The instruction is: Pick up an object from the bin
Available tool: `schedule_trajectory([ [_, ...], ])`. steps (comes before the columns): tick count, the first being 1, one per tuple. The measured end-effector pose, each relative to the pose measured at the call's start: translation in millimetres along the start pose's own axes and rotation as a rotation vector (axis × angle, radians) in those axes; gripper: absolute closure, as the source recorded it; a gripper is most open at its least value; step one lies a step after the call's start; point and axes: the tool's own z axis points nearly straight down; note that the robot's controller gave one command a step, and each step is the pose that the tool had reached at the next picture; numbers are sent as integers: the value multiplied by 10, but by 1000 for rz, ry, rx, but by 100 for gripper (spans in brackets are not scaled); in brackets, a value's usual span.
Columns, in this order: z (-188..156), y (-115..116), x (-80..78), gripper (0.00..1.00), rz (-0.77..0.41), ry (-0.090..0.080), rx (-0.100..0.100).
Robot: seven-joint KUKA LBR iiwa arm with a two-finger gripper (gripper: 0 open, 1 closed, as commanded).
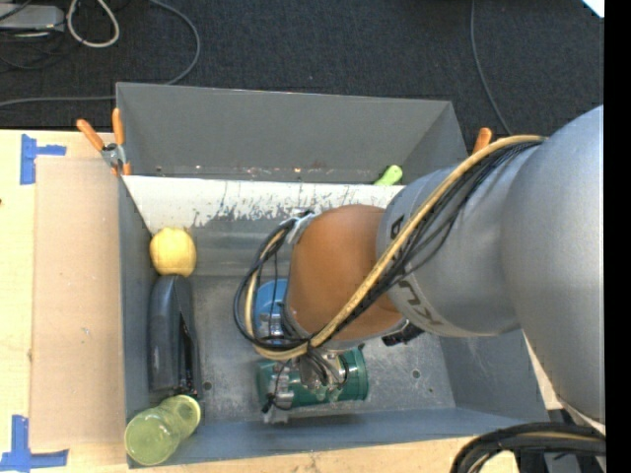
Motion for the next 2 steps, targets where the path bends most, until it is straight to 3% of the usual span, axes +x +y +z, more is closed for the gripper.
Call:
schedule_trajectory([
  [1,1,-1,-2,0,0,0,0],
  [2,534,-674,-651,0,141,-1,1],
])
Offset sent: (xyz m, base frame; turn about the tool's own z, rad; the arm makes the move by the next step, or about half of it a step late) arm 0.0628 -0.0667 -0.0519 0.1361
